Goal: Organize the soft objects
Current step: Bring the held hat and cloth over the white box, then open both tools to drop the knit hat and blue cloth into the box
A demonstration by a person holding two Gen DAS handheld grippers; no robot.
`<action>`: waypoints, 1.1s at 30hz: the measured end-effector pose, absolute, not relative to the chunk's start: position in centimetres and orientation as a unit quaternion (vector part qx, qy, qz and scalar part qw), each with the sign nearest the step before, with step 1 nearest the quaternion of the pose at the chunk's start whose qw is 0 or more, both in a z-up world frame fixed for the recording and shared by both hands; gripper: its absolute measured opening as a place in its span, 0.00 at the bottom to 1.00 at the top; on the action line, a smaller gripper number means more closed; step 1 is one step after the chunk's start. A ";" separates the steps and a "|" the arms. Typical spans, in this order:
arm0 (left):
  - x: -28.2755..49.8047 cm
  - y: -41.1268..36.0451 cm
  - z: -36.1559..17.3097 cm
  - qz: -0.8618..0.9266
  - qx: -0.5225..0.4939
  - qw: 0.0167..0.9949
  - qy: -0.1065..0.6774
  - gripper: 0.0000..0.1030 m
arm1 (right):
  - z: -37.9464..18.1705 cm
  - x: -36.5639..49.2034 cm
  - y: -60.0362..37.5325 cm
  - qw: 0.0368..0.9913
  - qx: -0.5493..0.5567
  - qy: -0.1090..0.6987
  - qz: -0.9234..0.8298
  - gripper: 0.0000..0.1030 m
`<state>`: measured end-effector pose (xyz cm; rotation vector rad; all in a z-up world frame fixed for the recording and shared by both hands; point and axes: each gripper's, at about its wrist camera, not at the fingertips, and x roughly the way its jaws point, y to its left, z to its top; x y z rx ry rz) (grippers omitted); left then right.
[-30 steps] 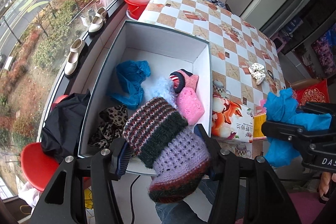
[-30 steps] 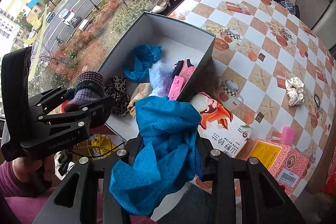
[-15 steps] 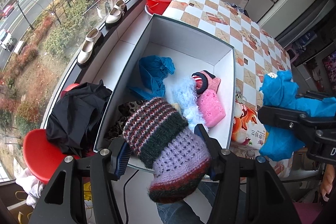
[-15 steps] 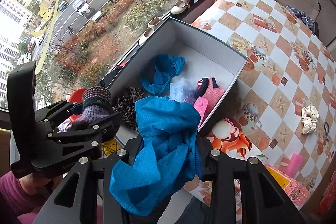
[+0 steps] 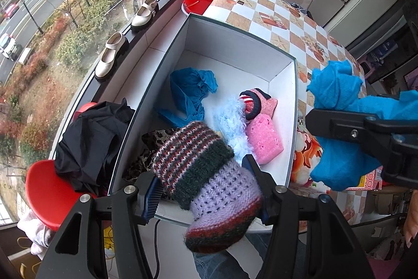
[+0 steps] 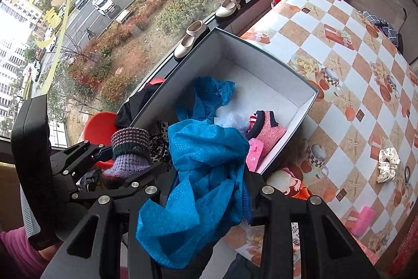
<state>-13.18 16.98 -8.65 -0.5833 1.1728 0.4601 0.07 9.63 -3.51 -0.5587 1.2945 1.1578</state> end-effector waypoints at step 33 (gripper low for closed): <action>-11.9 17.4 -10.6 0.170 -0.319 0.771 0.525 1.00 | -4.2 3.6 10.3 0.621 -0.189 0.598 0.471 0.96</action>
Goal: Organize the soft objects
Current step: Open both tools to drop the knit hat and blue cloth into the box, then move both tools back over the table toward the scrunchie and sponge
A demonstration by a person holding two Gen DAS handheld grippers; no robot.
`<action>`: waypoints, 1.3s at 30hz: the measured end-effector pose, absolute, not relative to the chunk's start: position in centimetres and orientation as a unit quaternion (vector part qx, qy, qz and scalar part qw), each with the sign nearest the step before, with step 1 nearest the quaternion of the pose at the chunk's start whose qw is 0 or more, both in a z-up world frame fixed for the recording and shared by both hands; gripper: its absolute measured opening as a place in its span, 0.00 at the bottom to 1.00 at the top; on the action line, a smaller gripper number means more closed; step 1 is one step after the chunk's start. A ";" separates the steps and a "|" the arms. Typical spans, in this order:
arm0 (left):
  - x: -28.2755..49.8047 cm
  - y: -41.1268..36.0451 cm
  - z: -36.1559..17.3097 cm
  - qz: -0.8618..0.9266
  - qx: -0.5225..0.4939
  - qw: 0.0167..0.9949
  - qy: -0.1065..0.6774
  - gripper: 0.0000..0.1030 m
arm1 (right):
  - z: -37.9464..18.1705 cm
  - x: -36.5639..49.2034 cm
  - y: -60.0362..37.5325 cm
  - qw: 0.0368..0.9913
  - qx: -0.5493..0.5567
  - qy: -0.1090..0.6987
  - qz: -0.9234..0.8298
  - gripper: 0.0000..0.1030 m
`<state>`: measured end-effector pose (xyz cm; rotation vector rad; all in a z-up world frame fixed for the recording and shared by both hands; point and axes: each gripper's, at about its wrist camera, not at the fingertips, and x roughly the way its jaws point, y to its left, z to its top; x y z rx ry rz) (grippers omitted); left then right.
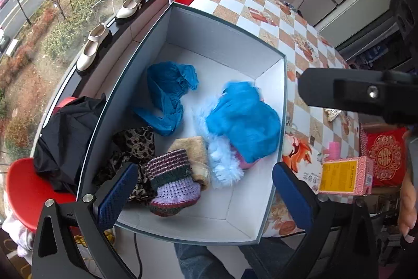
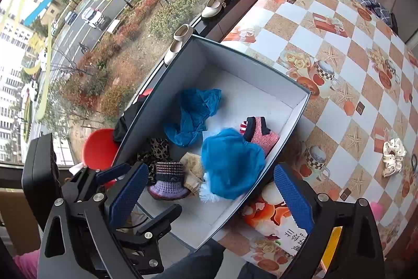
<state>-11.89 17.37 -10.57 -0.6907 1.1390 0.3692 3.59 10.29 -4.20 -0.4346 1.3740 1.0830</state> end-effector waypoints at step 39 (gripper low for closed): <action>9.7 4.4 -7.3 0.051 -0.342 0.708 0.616 1.00 | -23.0 25.2 -18.9 0.601 -0.112 0.757 0.230 0.99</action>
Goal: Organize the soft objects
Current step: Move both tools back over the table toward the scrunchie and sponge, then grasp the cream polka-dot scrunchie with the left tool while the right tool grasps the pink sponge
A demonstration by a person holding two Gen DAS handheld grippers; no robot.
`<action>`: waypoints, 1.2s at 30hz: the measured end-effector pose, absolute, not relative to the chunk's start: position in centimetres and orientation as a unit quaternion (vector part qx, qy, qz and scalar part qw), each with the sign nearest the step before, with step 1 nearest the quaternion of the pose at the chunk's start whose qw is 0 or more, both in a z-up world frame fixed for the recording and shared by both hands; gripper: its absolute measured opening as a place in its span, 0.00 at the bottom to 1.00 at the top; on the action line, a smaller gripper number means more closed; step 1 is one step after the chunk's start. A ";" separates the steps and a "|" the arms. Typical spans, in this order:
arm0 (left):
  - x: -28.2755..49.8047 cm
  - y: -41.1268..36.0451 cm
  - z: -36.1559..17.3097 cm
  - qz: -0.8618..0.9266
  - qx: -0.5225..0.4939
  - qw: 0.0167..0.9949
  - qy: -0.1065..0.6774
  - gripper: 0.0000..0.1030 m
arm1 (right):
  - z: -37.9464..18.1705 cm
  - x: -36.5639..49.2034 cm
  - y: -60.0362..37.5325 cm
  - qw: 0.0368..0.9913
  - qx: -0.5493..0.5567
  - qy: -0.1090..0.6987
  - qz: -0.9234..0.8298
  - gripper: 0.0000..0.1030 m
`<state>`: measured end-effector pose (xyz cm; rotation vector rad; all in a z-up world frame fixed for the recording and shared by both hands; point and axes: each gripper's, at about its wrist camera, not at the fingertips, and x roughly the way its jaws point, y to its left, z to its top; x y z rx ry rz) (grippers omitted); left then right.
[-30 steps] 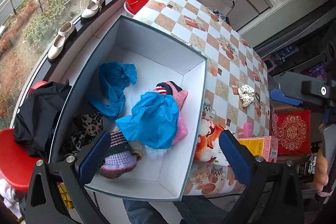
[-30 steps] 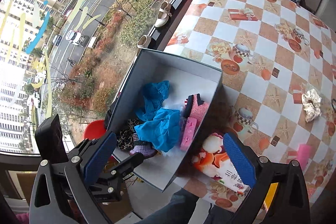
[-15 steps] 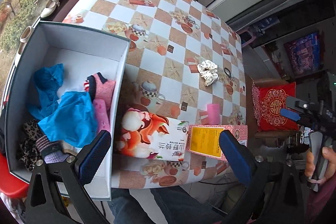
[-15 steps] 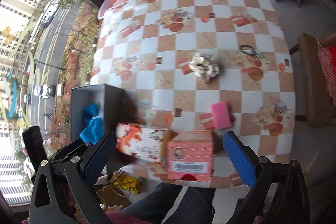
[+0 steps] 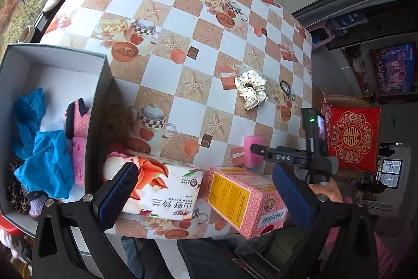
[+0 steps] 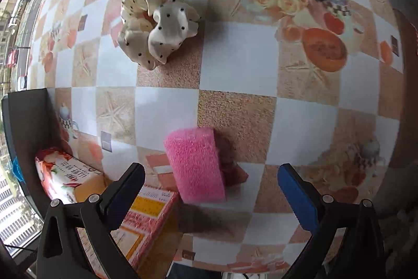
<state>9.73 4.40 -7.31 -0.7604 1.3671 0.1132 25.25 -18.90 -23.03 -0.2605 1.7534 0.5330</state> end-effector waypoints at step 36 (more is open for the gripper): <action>31.3 -8.0 -25.7 0.111 -0.134 0.622 0.763 1.00 | -25.2 25.3 -25.0 0.675 -0.145 0.701 0.176 1.00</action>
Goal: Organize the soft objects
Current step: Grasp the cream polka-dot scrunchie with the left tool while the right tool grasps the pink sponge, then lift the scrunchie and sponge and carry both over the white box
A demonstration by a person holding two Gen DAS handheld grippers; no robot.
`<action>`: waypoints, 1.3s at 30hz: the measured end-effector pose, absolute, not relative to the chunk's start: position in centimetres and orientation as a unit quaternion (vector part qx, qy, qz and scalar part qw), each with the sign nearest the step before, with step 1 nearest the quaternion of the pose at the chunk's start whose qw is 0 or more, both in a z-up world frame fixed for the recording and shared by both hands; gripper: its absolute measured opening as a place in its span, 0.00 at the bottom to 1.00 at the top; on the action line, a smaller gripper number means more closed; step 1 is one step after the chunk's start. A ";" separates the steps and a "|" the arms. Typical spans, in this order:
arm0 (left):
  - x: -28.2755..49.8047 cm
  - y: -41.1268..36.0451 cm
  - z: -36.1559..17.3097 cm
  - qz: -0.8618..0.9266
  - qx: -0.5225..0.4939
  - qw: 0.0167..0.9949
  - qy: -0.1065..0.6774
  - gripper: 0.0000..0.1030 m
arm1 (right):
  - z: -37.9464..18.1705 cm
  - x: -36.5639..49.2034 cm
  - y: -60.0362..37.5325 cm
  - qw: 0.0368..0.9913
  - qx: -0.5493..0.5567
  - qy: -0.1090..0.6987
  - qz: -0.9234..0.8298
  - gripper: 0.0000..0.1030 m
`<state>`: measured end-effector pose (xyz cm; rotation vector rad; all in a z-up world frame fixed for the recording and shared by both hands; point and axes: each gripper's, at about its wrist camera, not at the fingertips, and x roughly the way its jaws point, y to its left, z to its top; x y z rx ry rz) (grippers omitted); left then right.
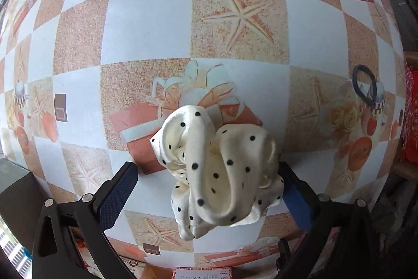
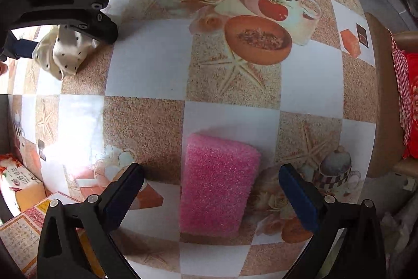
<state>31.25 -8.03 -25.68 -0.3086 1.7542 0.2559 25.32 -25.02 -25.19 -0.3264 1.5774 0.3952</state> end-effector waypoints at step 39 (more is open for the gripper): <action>20.4 -2.9 -14.3 0.054 -0.121 0.731 0.669 0.25 | -14.4 25.5 -28.6 0.709 0.028 0.676 0.202 0.43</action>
